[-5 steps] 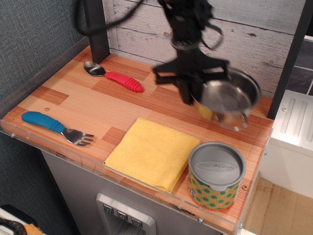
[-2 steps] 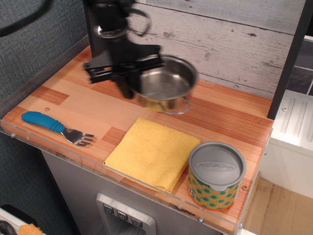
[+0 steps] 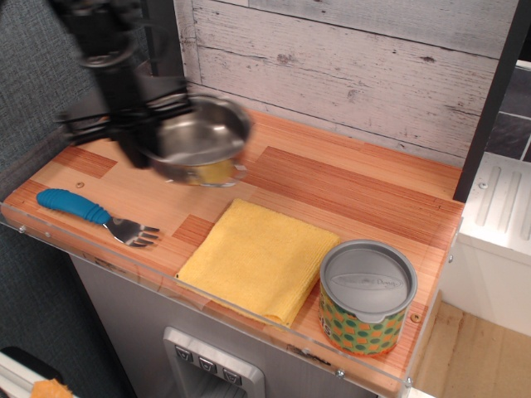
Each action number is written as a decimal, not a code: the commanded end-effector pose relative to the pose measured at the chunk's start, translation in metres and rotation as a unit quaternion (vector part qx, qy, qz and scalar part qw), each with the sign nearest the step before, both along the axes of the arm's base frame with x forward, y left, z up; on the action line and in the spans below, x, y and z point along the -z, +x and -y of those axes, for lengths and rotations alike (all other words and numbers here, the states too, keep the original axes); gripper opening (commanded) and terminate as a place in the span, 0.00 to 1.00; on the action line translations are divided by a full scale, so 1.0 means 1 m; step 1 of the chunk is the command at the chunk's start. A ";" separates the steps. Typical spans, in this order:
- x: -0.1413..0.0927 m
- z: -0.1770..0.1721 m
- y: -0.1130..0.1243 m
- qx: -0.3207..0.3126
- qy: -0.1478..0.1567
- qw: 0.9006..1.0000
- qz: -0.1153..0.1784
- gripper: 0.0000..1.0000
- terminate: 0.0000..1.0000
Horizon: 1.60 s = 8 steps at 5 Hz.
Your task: Pick the vessel and move the vessel from one corner to another
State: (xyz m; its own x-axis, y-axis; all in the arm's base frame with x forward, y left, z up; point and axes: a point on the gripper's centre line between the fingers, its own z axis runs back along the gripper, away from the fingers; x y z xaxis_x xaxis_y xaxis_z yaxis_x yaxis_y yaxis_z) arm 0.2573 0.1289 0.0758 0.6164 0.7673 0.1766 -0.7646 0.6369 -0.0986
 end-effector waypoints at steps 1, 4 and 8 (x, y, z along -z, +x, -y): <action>-0.004 -0.042 -0.012 -0.048 0.013 0.999 0.014 0.00 0.00; 0.026 -0.057 0.009 -0.084 0.024 0.996 0.008 0.00 0.00; 0.041 -0.059 -0.001 -0.092 0.006 0.996 0.001 1.00 0.00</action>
